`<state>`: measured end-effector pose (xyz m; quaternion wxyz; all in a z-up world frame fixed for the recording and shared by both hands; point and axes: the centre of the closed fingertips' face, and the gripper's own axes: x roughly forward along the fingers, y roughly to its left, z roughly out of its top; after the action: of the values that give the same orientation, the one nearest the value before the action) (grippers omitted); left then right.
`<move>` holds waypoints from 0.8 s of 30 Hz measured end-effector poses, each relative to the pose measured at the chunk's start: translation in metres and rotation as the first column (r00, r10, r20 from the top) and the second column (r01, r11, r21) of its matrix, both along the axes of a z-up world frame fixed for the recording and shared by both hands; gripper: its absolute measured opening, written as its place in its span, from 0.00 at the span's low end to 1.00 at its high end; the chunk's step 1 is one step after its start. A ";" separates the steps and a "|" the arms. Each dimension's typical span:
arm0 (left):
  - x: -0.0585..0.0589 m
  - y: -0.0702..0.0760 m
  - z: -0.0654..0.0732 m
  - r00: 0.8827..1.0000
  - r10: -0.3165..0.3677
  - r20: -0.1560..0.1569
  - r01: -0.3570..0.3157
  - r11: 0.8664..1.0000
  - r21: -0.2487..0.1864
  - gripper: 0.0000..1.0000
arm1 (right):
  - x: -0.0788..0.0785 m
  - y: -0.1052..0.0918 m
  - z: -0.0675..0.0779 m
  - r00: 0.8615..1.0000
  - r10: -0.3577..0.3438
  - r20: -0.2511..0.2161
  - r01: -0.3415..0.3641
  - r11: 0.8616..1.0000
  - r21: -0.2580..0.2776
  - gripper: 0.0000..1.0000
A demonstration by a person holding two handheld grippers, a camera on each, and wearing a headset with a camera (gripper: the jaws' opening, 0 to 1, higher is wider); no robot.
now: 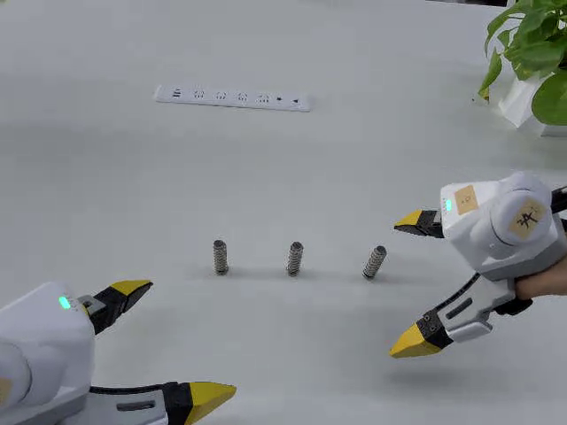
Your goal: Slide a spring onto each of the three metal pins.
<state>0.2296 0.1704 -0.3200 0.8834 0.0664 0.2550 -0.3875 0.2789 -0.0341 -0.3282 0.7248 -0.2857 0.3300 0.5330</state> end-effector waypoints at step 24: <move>0.004 0.017 0.007 1.000 0.020 0.010 -0.020 1.000 0.014 0.91 | -0.059 -0.039 0.011 0.958 -0.287 -0.024 0.287 0.945 0.154 0.99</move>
<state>0.2333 0.1877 -0.3135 0.8880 0.0721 0.2541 -0.3764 0.2198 -0.0733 -0.3177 0.8146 -0.1769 0.3258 0.4461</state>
